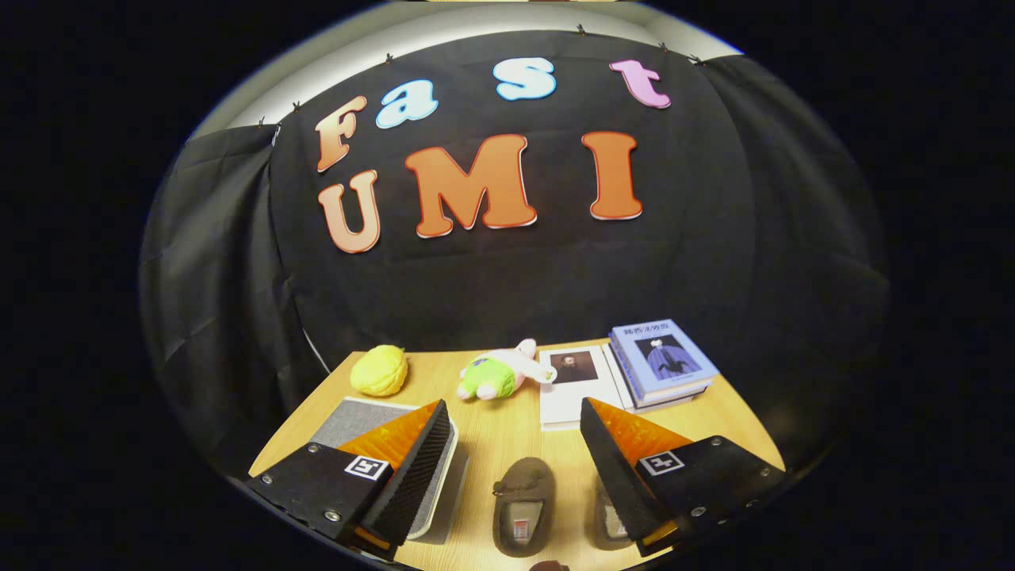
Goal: Open the storage box then place both shoes into the box .Put the left shoe in first, then the right shoe, with the right side of both shoes facing outward in a uniform manner.
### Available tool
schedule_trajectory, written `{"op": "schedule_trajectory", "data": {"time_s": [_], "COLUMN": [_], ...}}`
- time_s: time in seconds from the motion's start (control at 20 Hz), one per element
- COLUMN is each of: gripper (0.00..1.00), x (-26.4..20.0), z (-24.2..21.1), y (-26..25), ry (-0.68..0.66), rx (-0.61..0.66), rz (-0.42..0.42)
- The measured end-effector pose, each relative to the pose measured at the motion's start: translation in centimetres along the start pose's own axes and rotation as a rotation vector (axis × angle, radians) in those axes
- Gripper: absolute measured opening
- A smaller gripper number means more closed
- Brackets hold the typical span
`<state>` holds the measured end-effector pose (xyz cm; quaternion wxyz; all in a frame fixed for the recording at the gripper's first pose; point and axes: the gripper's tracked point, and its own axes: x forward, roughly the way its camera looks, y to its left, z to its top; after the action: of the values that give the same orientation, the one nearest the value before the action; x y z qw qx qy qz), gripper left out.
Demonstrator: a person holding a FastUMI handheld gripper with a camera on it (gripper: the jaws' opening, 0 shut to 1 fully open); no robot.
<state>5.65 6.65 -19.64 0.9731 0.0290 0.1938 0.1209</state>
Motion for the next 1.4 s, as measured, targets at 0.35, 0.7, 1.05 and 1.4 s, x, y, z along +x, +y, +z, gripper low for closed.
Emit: {"op": "schedule_trajectory", "data": {"time_s": [0.35, 0.7, 1.05, 1.4], "gripper": [0.99, 0.98, 0.98, 0.98], "x": [3.1, 4.9, 5.7, 5.9], "z": [-8.5, -12.5, -14.2, -15.9], "y": [4.5, 7.2, 10.1, 11.5], "ry": [0.185, 0.265, 0.306, 0.363], "rx": [0.258, 0.529, 0.692, 0.717], "rz": [0.266, 0.432, 0.556, 0.568]}}
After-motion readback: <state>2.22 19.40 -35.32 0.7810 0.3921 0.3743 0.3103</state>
